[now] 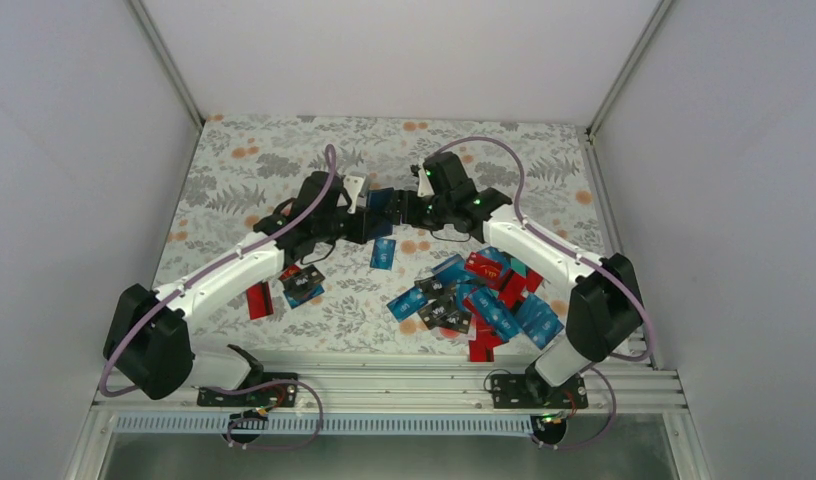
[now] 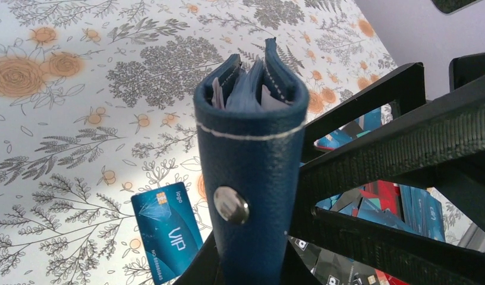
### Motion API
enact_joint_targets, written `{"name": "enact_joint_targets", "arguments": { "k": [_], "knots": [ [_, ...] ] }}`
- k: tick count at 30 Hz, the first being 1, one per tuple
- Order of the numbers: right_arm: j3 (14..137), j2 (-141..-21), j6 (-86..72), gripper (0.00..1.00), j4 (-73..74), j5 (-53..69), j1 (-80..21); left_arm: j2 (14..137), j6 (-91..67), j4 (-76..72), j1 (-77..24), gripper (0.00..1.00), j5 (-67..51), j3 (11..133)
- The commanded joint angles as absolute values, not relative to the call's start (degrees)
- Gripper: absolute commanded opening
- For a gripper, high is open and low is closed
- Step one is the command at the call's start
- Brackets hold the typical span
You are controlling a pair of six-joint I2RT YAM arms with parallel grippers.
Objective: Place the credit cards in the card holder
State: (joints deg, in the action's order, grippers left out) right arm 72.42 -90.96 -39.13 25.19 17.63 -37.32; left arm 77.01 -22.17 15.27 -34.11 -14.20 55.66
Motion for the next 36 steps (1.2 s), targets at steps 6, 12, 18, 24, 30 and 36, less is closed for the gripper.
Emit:
{"name": "enact_joint_targets", "arguments": {
  "k": [6, 12, 18, 24, 30, 36],
  "knots": [
    [72.1, -93.7, -39.2, 0.73, 24.5, 15.3, -38.5, 75.4, -21.2, 11.9, -36.1, 0.02, -13.8, 56.0],
    [72.3, -94.4, -38.9, 0.73, 25.3, 14.4, -38.5, 75.0, -20.5, 12.0, -36.5, 0.02, -13.3, 56.7],
    [73.0, -94.9, -38.1, 0.73, 26.3, 13.9, -38.5, 74.4, -18.8, 12.3, -36.7, 0.02, -12.4, 57.7],
    [72.6, -94.8, -37.7, 0.73, 26.7, 13.1, -38.5, 75.1, -17.1, 13.0, -36.7, 0.02, -12.2, 60.0],
    [71.5, -94.9, -37.2, 0.74, 26.6, 12.2, -38.5, 75.6, -16.6, 15.0, -36.8, 0.03, -11.0, 62.9],
    [68.8, -94.9, -36.4, 0.75, 26.1, 9.5, -37.4, 75.6, -16.9, 15.9, -36.8, 0.02, -10.8, 64.2]
  ]
}}
